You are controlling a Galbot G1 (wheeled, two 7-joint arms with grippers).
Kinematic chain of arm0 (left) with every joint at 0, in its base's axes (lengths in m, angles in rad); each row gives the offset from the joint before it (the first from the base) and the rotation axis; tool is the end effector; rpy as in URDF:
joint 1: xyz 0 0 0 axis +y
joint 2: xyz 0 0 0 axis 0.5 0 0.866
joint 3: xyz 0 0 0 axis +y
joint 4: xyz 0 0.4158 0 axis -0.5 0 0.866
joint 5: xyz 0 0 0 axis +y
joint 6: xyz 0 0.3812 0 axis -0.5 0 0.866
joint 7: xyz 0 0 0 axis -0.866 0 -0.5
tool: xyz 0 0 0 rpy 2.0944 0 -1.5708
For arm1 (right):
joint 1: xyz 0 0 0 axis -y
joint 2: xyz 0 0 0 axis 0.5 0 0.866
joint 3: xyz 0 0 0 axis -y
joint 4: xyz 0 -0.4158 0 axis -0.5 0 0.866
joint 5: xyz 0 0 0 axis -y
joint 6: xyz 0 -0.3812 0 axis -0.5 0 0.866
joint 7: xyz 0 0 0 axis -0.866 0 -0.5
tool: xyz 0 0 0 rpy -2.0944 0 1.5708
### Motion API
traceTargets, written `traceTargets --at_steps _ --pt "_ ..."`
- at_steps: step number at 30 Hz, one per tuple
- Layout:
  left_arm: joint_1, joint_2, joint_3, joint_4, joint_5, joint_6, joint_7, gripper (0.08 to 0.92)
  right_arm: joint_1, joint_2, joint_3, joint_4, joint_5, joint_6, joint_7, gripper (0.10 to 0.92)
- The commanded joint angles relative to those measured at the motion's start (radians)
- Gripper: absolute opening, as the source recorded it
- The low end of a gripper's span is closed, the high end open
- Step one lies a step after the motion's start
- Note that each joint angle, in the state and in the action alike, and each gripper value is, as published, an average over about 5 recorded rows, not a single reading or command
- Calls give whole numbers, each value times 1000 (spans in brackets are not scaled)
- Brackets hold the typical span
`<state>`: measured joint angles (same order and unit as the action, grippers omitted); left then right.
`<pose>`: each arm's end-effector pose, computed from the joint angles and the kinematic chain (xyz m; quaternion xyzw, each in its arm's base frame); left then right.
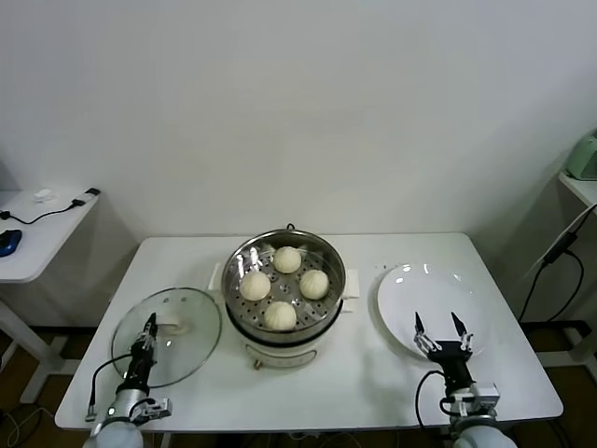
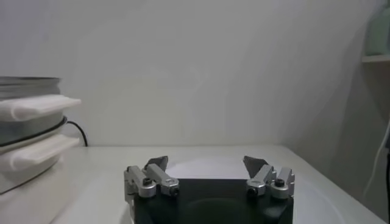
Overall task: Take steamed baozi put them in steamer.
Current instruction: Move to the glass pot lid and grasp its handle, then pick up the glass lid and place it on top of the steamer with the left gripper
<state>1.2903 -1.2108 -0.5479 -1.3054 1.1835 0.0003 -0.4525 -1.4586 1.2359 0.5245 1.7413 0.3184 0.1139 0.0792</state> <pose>0.2415 0.1901 -0.5540 0.0330 -0.7014 -0.7100 0.0536 0.2118 -0.1157 -0.4541 -0.0114 -0.9976 0.0037 0.0677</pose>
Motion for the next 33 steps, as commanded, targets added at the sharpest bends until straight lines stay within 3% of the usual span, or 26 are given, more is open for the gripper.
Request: traceTargets --at_steps 1,5,11,17,23,27,33 --pt "-6 0 2 7 -2 2 -1 176 5 -3 0 10 -2 -4 1 823" --pt "15 3 -18 -66 -34 1 14 138 6 -6 2 24 -3 -14 2 823" --pt "89 63 -66 -288 -160 31 95 137 16 -5 7 37 -47 -45 14 823" --pt "149 168 -132 -538 -319 127 291 137 23 -3 15 44 -110 -63 22 823" --pt "104 236 -144 -729 -384 292 491 137 25 -4 16 52 -121 -52 17 823" --pt "59 220 -63 -835 -335 396 581 137 32 -3 14 45 -123 -27 12 823" --pt "-19 122 177 -912 -97 529 647 137 36 0 9 26 -133 6 -5 823"
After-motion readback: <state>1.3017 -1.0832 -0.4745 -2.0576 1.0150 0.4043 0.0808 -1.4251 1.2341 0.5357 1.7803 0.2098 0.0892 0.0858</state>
